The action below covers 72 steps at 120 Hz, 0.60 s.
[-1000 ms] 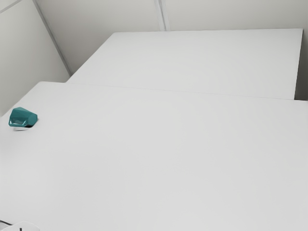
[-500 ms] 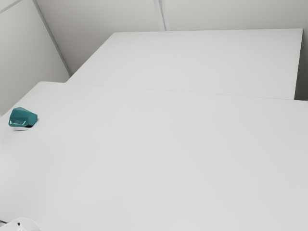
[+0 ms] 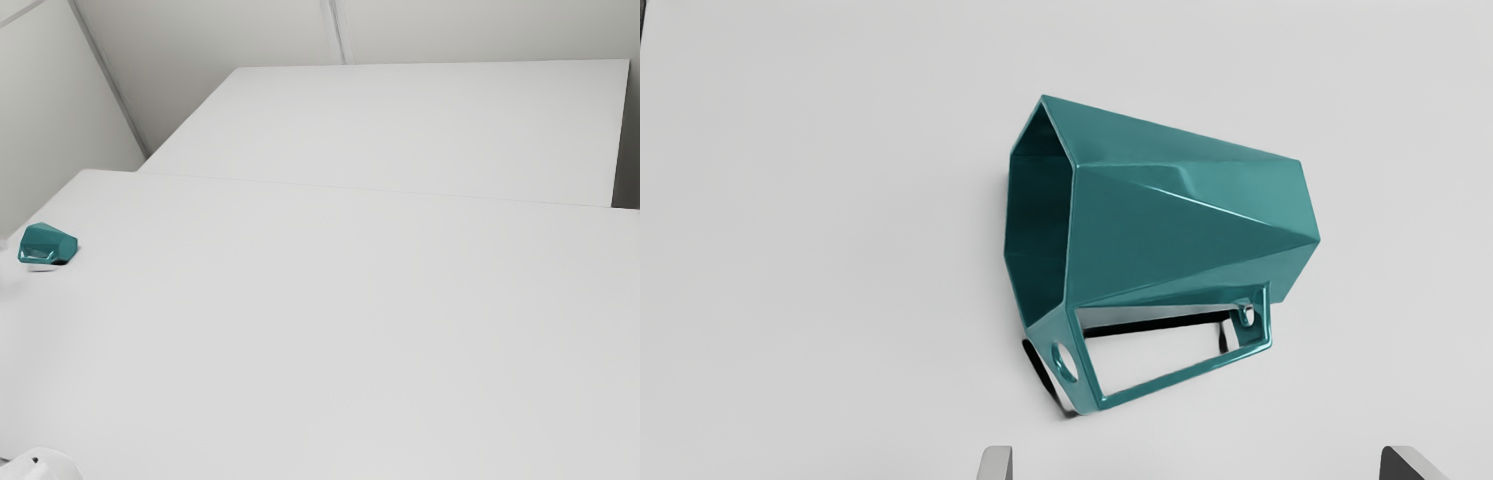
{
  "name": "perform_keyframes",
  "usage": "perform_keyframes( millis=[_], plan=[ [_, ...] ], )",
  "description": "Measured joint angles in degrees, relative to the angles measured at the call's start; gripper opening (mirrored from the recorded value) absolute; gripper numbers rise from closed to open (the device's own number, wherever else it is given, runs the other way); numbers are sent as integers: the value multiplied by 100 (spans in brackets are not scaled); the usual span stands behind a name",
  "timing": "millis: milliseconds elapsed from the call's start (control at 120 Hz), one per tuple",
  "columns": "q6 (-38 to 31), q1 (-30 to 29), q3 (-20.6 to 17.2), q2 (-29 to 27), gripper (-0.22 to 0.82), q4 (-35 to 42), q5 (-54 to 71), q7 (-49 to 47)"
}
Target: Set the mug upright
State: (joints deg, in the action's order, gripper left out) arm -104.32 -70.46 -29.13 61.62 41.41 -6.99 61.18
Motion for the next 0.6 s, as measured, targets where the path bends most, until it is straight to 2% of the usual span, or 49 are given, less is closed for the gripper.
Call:
perform_keyframes(
  millis=[600],
  plan=[
    [-552, 184, -290, 593, 60, -377, -10, 88]
  ],
)
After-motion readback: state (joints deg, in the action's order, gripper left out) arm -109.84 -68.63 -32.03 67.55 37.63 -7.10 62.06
